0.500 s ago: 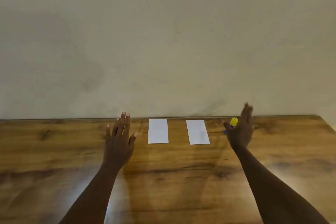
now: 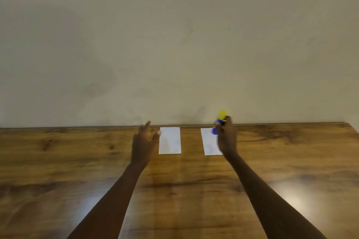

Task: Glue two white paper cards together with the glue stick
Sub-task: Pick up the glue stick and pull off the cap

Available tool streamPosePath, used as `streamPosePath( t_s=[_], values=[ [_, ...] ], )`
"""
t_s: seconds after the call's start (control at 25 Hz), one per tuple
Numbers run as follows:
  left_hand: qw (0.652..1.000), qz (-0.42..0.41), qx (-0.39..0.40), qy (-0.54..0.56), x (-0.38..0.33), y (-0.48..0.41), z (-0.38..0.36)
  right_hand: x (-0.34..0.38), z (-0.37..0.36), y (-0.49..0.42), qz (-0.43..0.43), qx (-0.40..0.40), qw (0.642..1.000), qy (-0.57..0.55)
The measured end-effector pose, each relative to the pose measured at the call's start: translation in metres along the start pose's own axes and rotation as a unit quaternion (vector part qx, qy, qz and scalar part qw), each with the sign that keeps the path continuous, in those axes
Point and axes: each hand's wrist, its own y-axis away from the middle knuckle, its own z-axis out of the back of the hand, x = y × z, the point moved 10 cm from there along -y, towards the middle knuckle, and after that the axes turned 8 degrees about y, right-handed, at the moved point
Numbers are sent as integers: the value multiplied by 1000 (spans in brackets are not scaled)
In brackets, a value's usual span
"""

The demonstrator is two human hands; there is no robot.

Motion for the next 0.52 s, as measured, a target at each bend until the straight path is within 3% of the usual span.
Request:
streamPosePath(
  t_s=[0.08,0.16,0.36,0.52],
  values=[
    [979,47,-6,200,-19,0,-10,41,-37,24,71,66,995,-23],
    [943,79,4,324,-41,0,-19,70,-66,49,114,107,987,-37],
    [930,75,12,359,-70,0,-10,109,-82,71,138,95,982,-88],
    [918,79,59,385,-81,-1,-11,122,-80,69,147,103,982,-64]
  ],
)
